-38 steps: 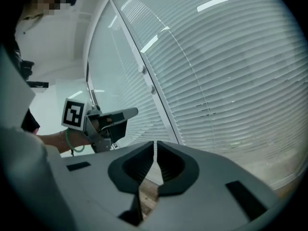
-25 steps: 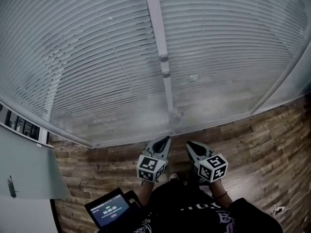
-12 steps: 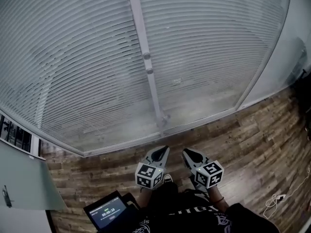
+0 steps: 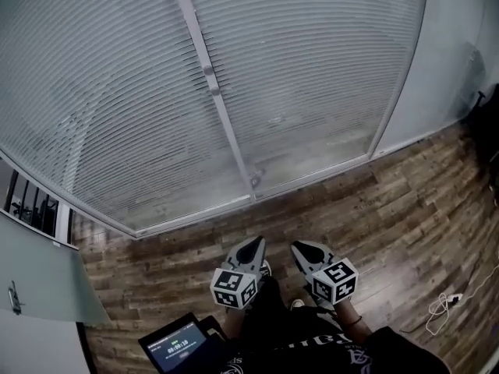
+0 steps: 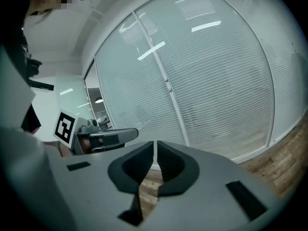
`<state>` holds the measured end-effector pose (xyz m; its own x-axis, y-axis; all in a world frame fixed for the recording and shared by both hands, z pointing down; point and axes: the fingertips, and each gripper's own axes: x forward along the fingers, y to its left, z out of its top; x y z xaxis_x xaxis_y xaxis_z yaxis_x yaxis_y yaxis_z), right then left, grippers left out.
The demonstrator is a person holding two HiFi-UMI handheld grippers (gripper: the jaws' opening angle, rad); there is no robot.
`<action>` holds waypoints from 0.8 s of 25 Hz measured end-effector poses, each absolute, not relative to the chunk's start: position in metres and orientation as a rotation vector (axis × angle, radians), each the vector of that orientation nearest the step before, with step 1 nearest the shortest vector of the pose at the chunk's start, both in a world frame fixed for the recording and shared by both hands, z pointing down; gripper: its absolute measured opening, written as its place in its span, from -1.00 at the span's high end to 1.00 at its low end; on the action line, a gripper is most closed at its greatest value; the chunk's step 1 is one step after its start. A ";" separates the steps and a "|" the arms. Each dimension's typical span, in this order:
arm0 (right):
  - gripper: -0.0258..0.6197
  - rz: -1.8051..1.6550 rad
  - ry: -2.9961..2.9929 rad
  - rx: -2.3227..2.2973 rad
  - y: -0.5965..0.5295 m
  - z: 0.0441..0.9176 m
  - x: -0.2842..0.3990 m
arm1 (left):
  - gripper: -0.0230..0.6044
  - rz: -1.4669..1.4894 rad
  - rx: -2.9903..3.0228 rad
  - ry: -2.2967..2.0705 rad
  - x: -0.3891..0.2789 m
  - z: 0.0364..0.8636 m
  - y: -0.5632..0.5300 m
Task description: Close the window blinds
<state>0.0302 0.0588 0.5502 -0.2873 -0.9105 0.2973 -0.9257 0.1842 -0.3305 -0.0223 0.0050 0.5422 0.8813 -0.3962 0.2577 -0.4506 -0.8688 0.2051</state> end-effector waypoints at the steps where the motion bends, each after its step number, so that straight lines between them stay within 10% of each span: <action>1: 0.82 0.720 -2.394 1.843 0.077 0.553 0.026 | 0.91 0.316 2.781 -0.644 -0.026 0.546 0.024; 20: 0.82 0.716 -2.447 1.791 0.185 0.556 -0.070 | 0.91 0.340 2.780 -0.731 -0.142 0.543 0.150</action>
<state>-0.0700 0.1845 0.5564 -0.3389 -0.8967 0.2848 -0.9087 0.2335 -0.3460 -0.1419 0.1501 0.5426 0.8470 -0.4493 0.2840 -0.5068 -0.8438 0.1767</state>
